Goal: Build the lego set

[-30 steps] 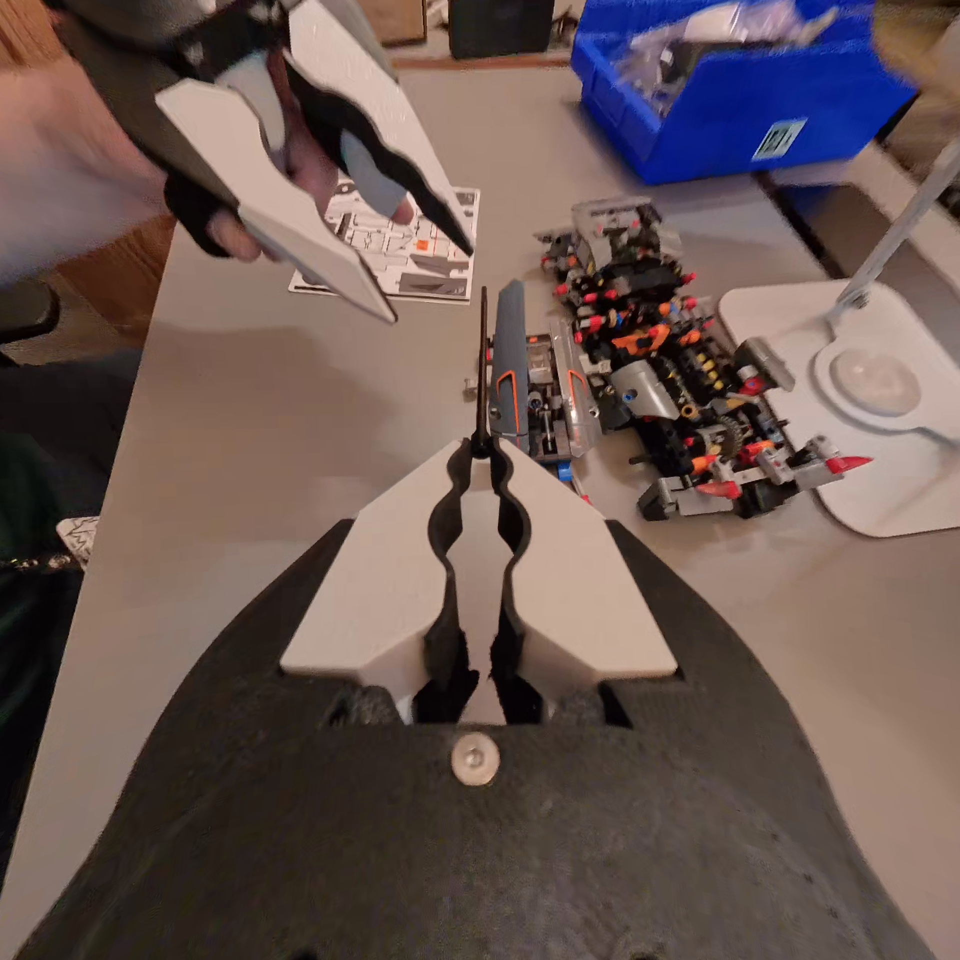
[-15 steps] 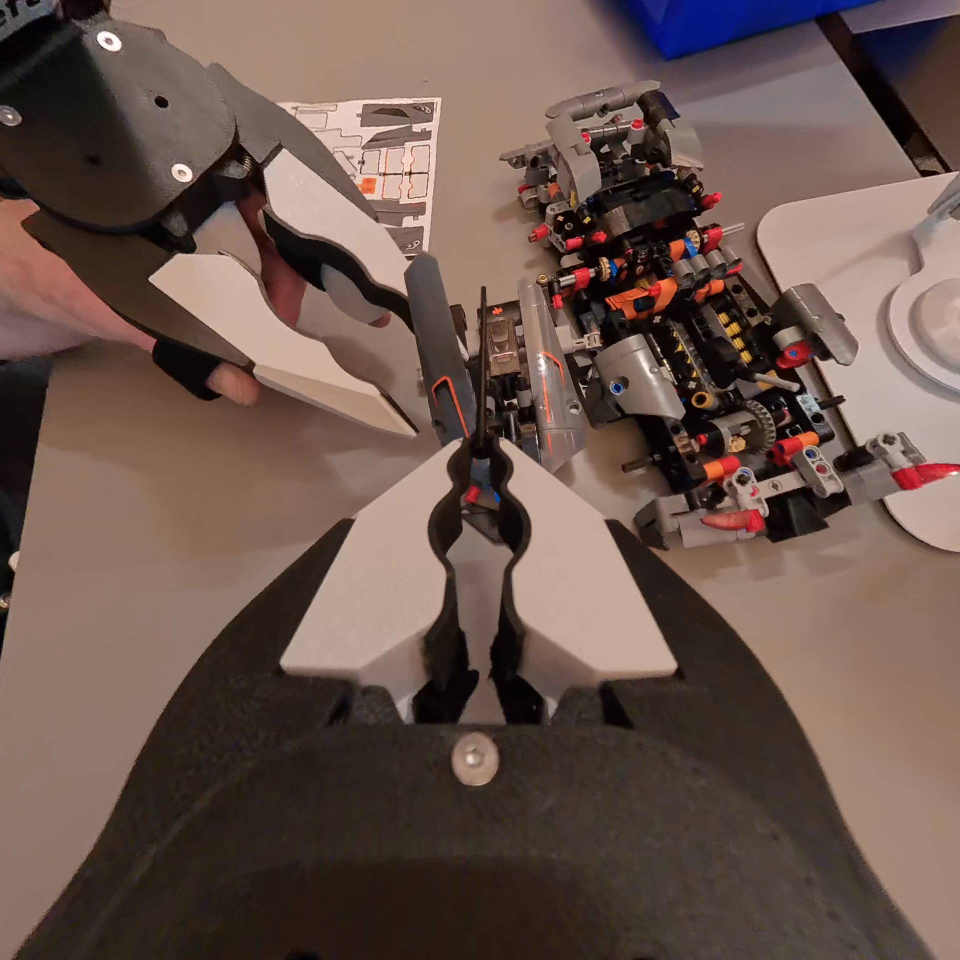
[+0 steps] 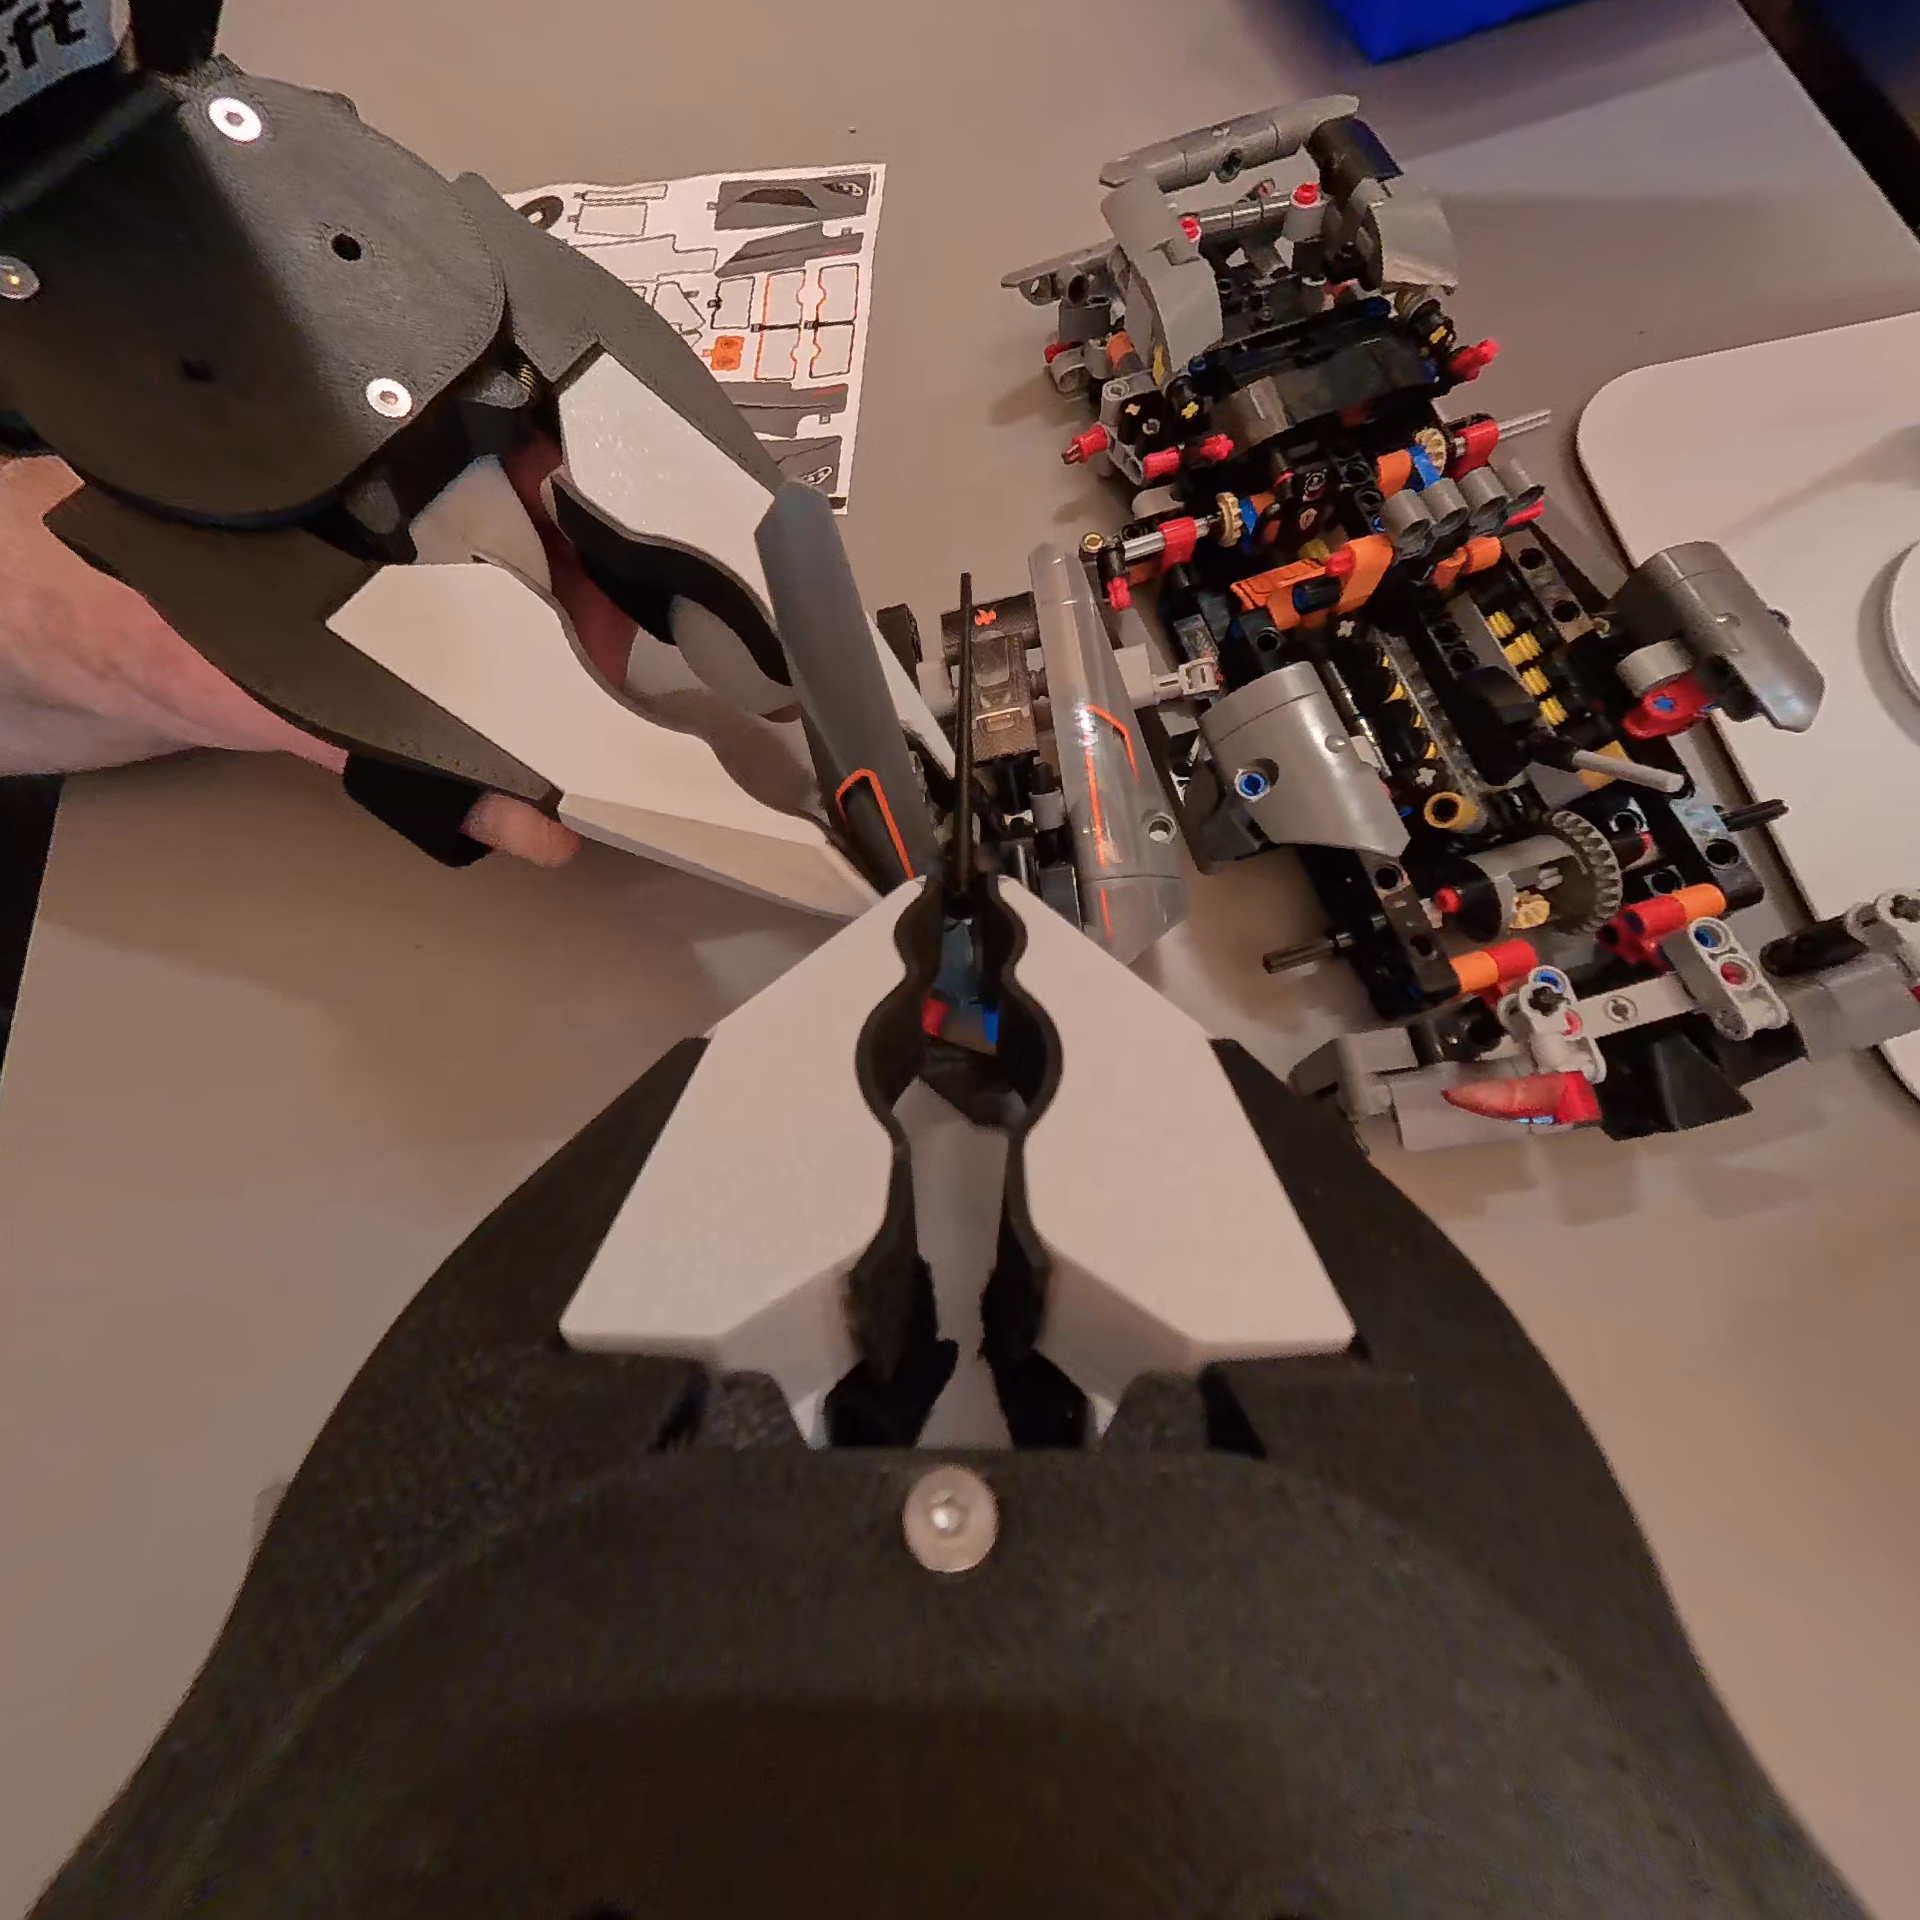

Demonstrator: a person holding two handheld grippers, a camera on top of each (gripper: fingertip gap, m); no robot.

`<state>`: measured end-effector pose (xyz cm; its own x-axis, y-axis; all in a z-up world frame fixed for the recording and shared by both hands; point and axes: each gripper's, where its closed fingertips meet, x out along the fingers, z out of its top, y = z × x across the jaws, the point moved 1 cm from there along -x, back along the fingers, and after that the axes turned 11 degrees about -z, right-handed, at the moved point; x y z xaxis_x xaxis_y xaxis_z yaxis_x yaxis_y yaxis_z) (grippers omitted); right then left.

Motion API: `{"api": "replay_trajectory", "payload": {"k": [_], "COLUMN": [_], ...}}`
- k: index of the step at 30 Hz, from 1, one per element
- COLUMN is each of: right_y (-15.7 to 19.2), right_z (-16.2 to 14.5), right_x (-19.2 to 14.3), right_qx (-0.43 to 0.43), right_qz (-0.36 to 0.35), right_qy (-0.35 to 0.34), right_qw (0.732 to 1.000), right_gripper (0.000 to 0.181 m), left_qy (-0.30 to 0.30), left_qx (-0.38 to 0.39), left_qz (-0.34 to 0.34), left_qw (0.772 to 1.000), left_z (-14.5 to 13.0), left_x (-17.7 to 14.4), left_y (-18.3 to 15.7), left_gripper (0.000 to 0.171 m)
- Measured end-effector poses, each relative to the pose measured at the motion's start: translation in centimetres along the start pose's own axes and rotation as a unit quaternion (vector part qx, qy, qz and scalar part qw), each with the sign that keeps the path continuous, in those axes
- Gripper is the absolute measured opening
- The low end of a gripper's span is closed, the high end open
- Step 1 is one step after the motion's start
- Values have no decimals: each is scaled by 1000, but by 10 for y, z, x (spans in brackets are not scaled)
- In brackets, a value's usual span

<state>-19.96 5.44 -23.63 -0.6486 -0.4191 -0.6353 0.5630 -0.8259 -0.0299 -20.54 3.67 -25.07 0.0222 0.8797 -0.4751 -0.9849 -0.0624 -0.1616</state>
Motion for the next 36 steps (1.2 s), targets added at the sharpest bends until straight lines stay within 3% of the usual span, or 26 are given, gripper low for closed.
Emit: {"api": "replay_trajectory", "payload": {"k": [9,10,21,31,36], "right_y": [-5,-5,-10,-13,-15], "right_z": [2,3,4,7,5], "right_x": [-1,-1,-4,-7,-6], "right_qx": [-12,-14,-33,-20,-11], "right_qz": [-2,-2,-11,-1,3], "right_qy": [3,2,5,-8,-17], "right_qw": [1000,1000,999,1000,1000], "right_gripper": [4,4,5,5,5], "left_qy": [-7,-11,1,4,0], "left_qx": [-1,6,40,47,5], "left_qz": [-5,-14,7,51,37], "left_qw": [1000,1000,999,998,999], "left_z": [3,5,6,4,-2], "left_x": [2,3,5,-11,-10], "left_y": [0,-3,-1,5,5], "left_gripper": [18,9,7,22,28]}}
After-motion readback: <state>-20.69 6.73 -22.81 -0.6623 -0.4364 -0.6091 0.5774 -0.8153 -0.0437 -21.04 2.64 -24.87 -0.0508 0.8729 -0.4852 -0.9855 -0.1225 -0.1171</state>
